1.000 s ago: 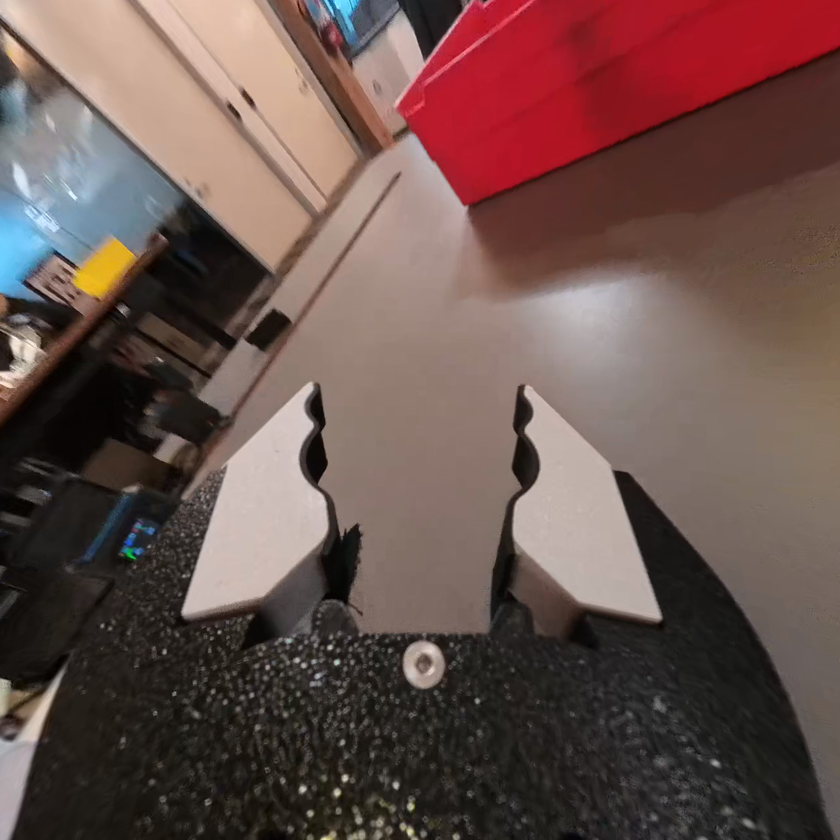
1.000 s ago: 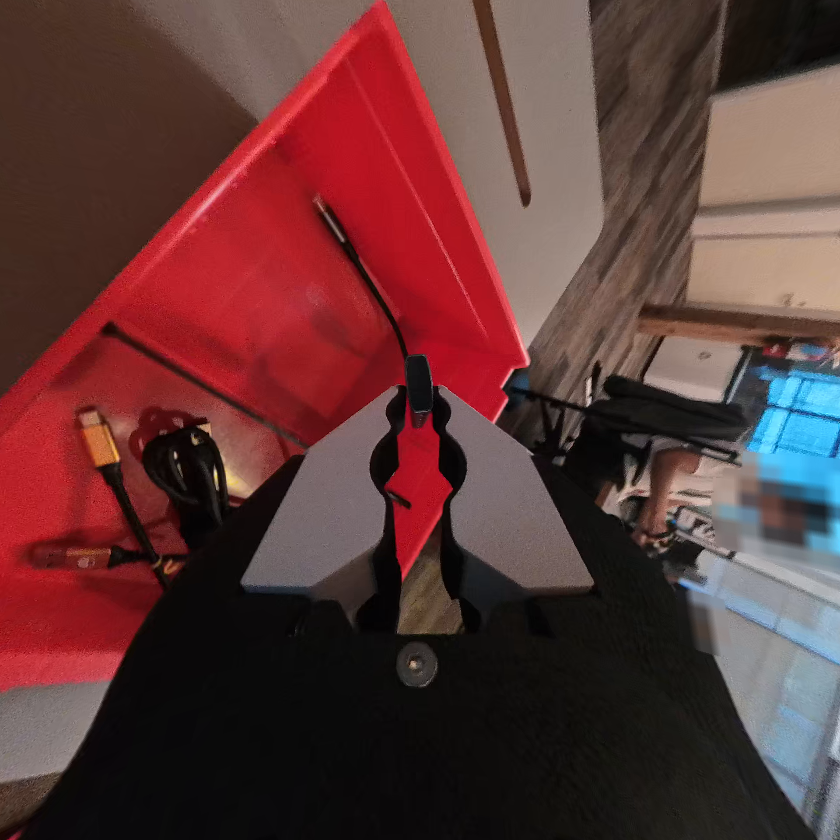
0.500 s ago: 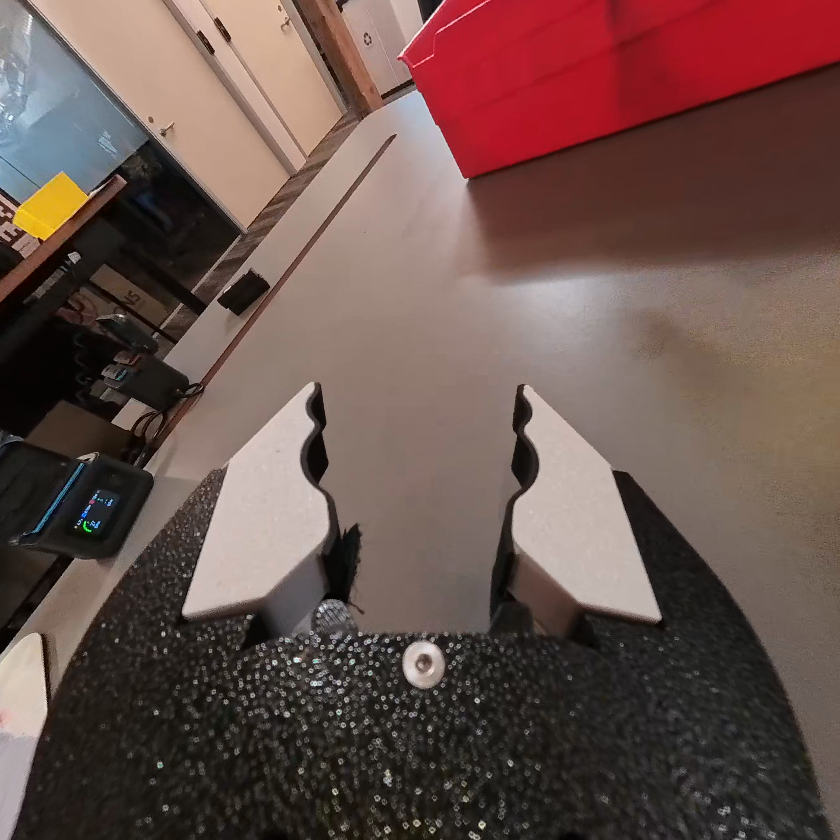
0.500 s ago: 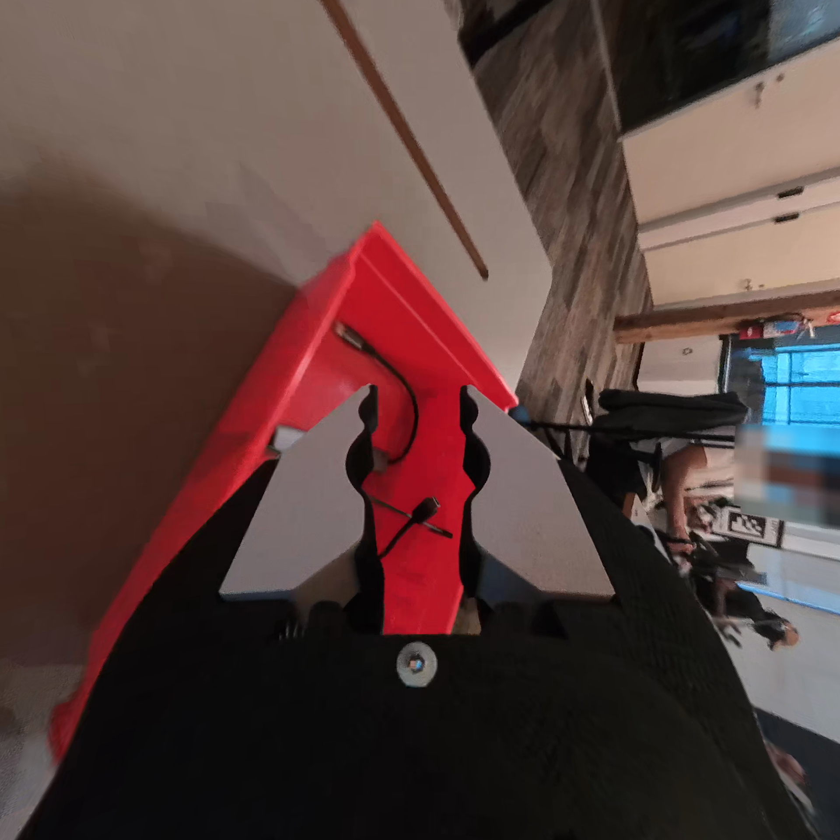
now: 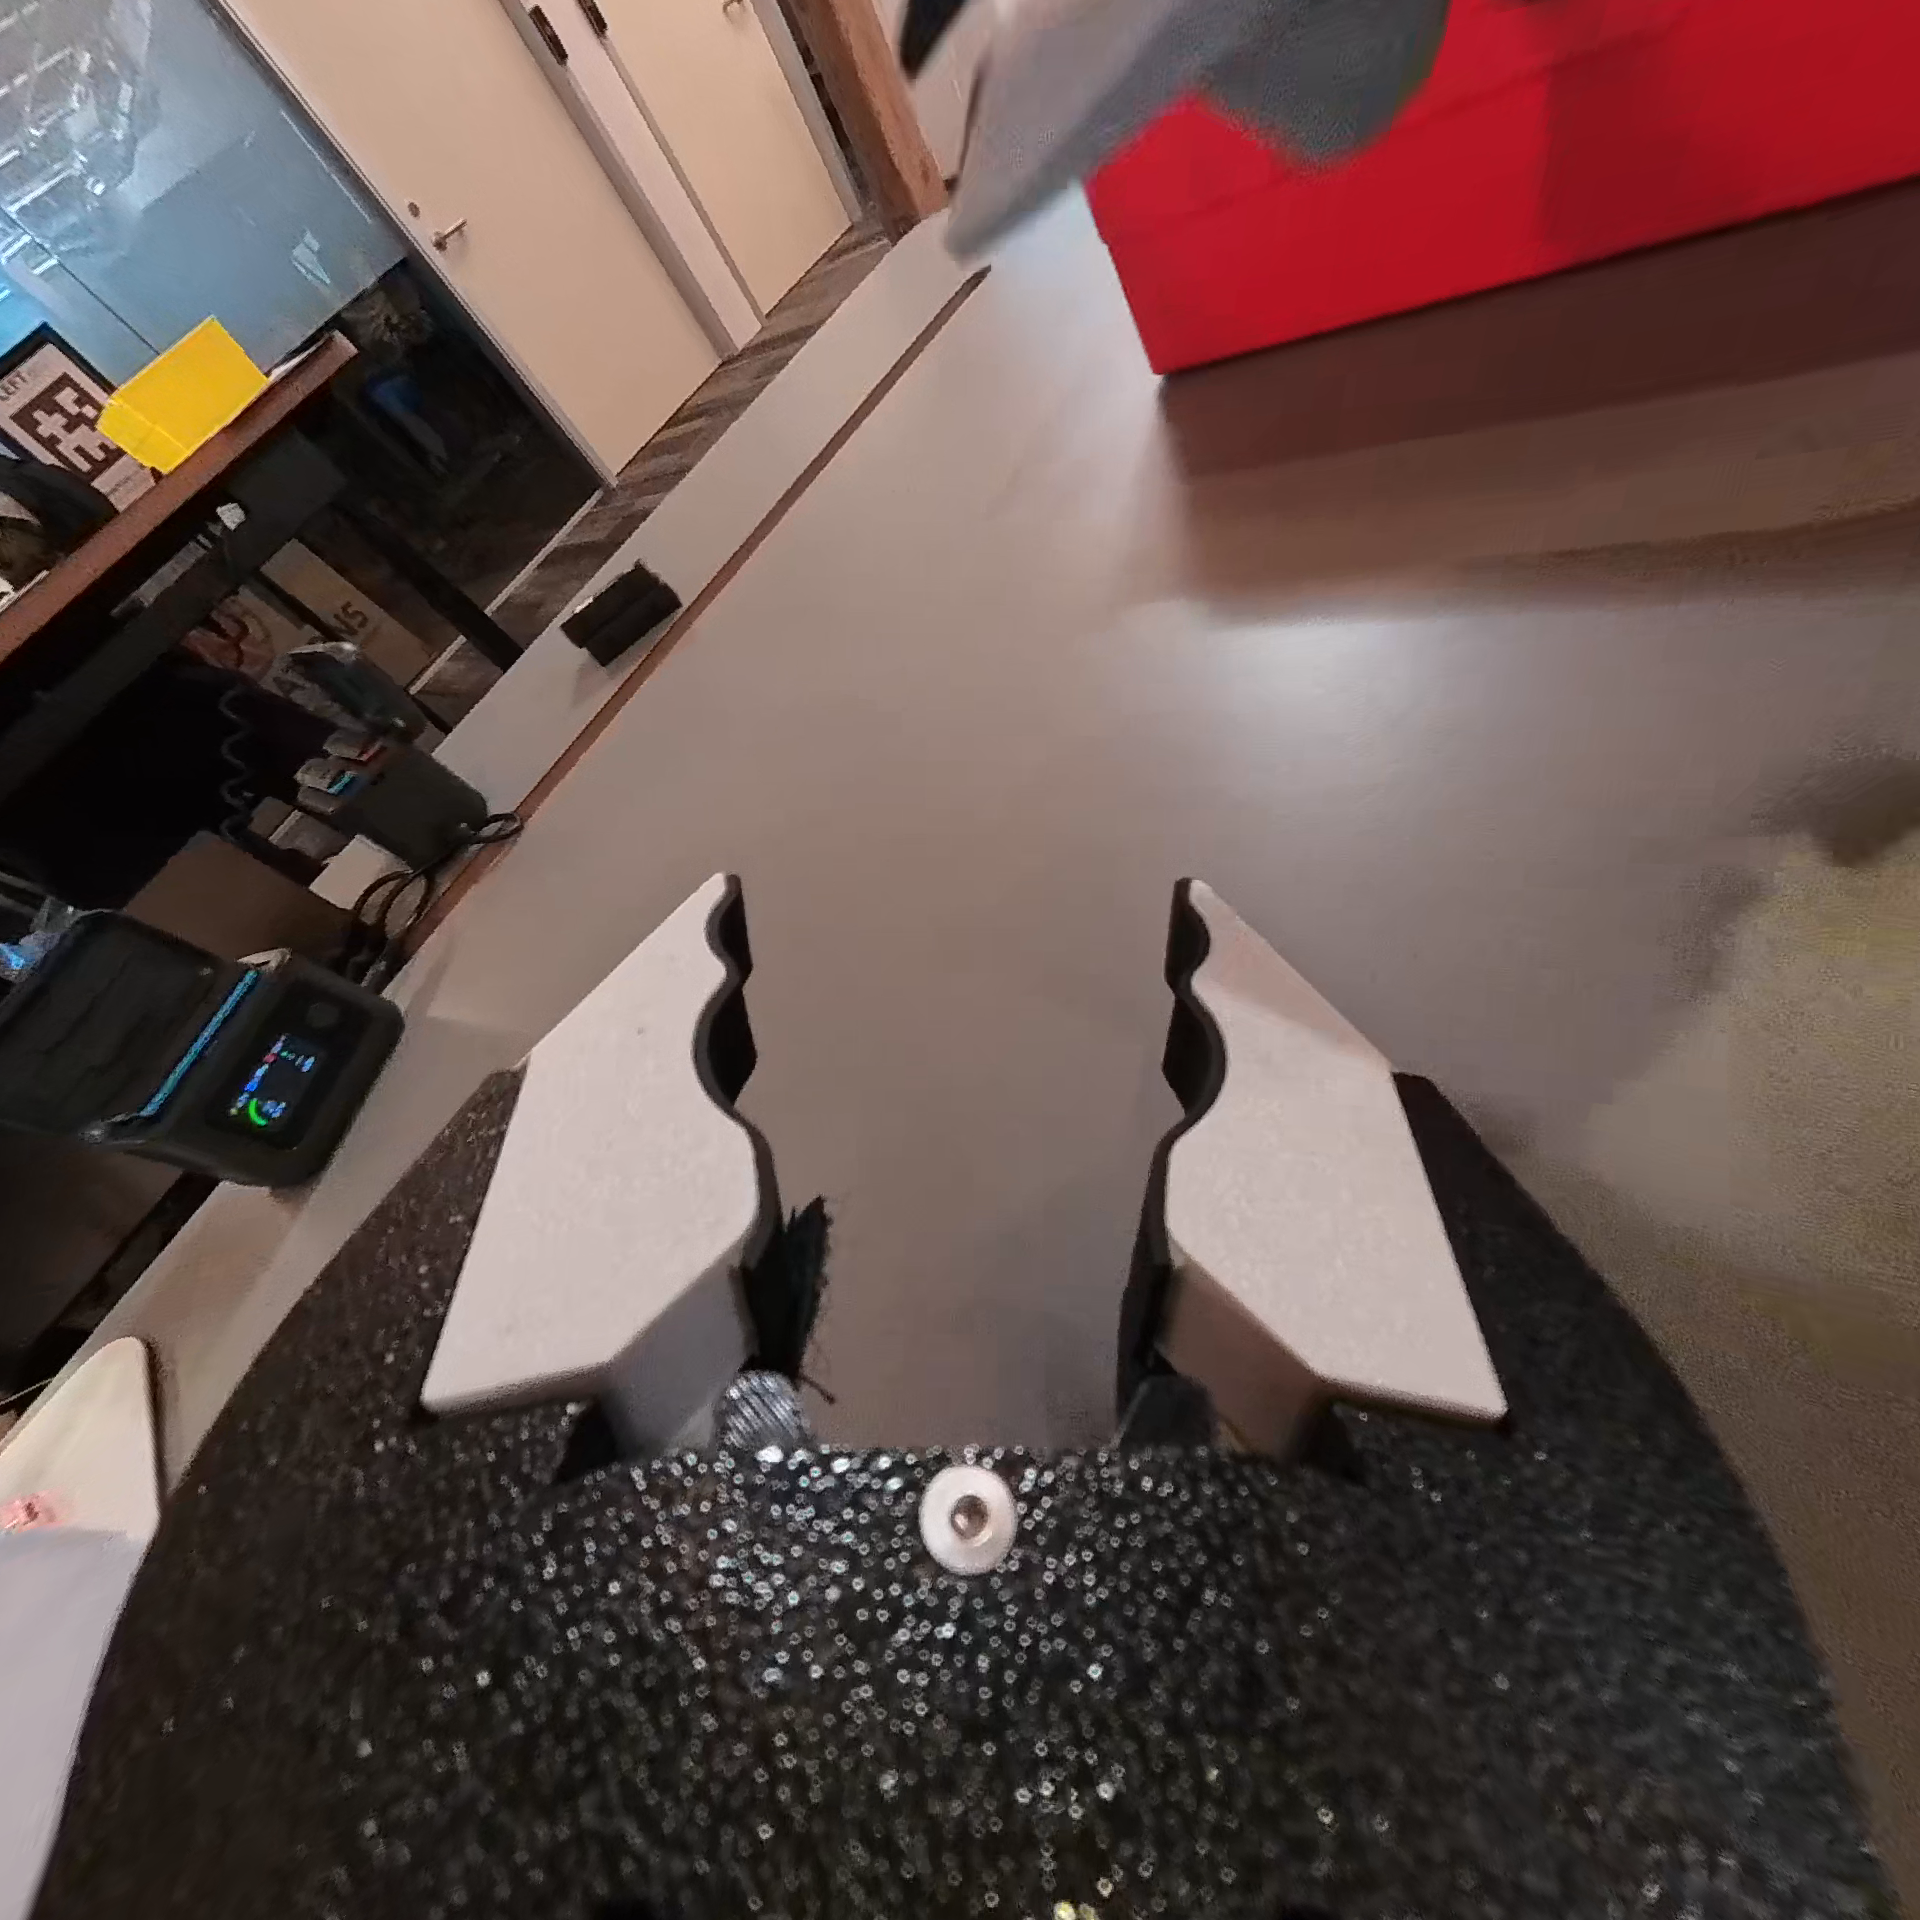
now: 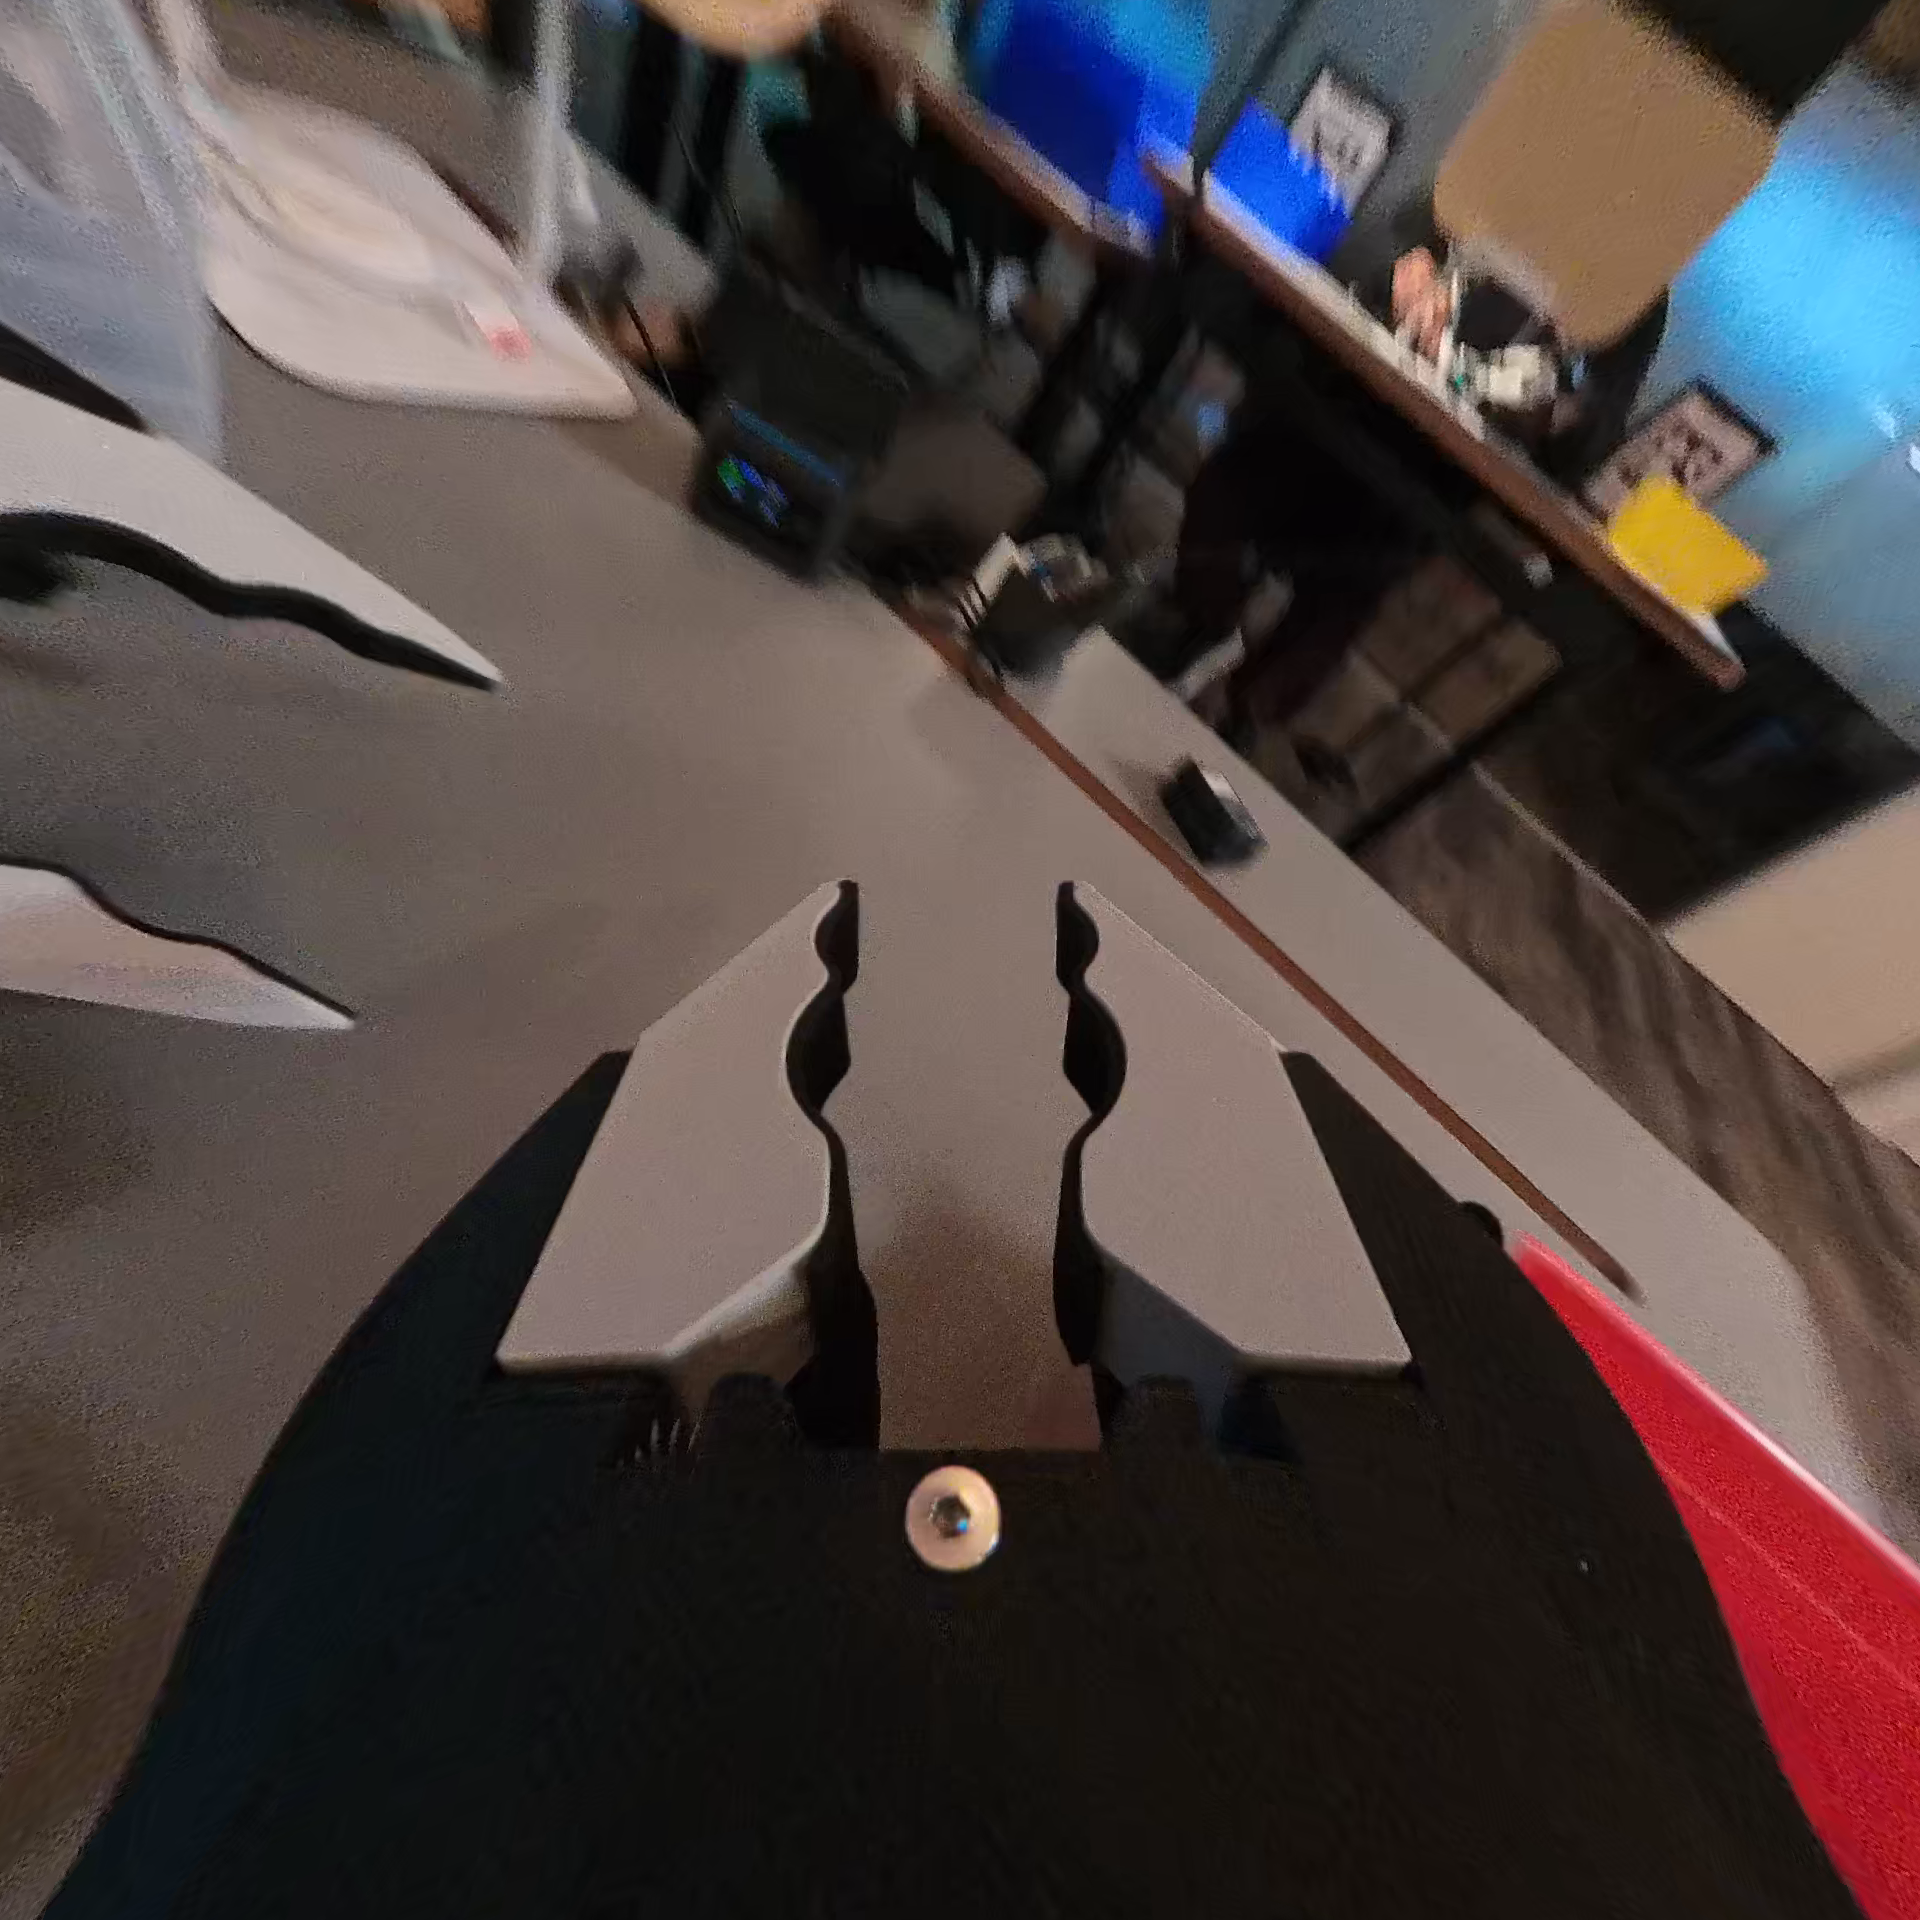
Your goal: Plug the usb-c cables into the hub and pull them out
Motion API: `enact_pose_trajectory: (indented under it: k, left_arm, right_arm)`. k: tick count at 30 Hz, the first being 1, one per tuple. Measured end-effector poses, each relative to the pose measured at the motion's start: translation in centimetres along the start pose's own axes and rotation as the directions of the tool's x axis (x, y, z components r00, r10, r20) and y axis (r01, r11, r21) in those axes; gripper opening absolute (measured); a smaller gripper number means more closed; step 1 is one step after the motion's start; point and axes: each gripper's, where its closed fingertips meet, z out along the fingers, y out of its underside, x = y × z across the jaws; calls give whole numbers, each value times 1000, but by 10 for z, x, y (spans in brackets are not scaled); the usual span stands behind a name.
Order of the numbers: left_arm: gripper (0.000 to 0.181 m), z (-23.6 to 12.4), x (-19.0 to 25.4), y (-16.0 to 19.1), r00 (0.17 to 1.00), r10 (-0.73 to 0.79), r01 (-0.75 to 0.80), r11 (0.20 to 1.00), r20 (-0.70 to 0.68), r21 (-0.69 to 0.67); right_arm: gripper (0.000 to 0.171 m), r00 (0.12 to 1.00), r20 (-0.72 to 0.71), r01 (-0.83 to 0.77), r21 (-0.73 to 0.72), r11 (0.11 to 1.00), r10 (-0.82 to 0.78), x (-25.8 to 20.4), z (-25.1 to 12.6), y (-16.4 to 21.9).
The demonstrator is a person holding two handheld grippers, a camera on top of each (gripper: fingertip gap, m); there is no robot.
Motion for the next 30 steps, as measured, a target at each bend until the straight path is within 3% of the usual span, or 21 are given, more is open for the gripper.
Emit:
enact_pose_trajectory:
  k: [3,6,9,21,24,26,30]
  left_arm:
    - [77,-1,-7,2,1000,-14,14,1000,22,7]
    - [76,0,-18,9,997,-42,43,999,57,-1]
    - [77,2,-37,15,989,-78,80,997,125,-9]
    - [77,-1,-122,46,918,-100,131,990,384,-56]
    - [77,-10,-148,58,874,-185,226,973,449,-38]
    - [78,-20,-146,43,867,-275,288,957,416,33]
    - [76,-66,-119,-37,899,-294,247,953,325,176]
  right_arm:
    - [36,993,112,-72,225,972,48,-29,10,-1]
    - [35,984,111,-169,281,945,143,-26,16,9]
    - [34,981,77,-194,306,932,179,-20,21,15]
    - [29,998,29,-59,341,938,52,-30,22,12]
    - [29,998,22,-69,351,934,65,-26,19,12]
    - [29,997,14,-82,361,929,82,-23,17,11]
    - [28,995,3,-97,376,921,103,-17,14,12]
